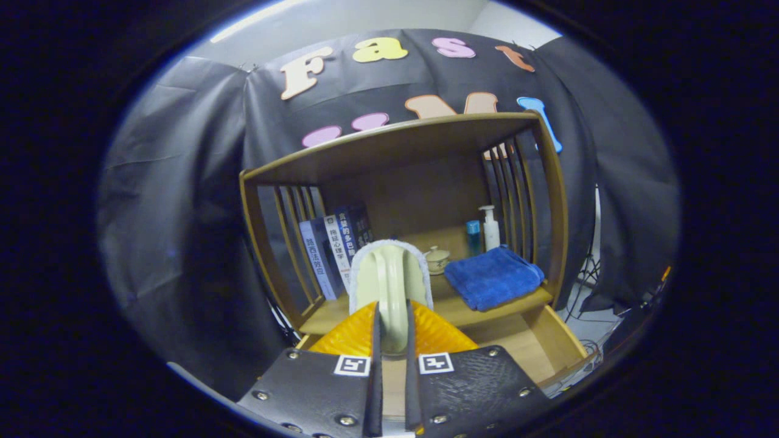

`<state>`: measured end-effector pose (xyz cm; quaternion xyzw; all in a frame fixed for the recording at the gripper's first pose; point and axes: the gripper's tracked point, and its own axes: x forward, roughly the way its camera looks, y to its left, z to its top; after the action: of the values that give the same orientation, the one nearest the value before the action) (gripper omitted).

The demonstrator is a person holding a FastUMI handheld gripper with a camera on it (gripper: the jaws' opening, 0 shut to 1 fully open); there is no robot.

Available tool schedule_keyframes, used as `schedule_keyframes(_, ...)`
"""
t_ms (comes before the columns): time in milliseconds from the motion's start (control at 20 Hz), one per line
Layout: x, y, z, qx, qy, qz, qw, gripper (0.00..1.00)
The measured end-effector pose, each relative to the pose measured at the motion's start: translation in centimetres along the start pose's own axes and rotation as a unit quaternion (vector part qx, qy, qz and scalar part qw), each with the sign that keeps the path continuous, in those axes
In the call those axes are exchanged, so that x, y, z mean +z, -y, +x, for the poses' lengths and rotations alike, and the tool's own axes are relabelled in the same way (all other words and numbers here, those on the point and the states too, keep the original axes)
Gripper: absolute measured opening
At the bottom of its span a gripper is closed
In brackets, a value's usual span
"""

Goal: Pull open the drawer, take out the items inside it, and place them on the countertop above the cabinet.

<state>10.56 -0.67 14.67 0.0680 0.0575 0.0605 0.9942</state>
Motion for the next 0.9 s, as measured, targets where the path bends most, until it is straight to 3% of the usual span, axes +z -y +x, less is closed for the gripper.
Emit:
schedule_keyframes(450, -5.2, 3.2, 13.7, -0.048, -0.119, -0.034, 0.991, 0.15)
schedule_keyframes(650, -9.3, 4.0, 17.8, -0.066, -0.186, -0.029, 0.98, 0.15)
schedule_keyframes(900, -9.8, 4.0, 21.8, -0.069, -0.19, 0.023, 0.979, 0.15)
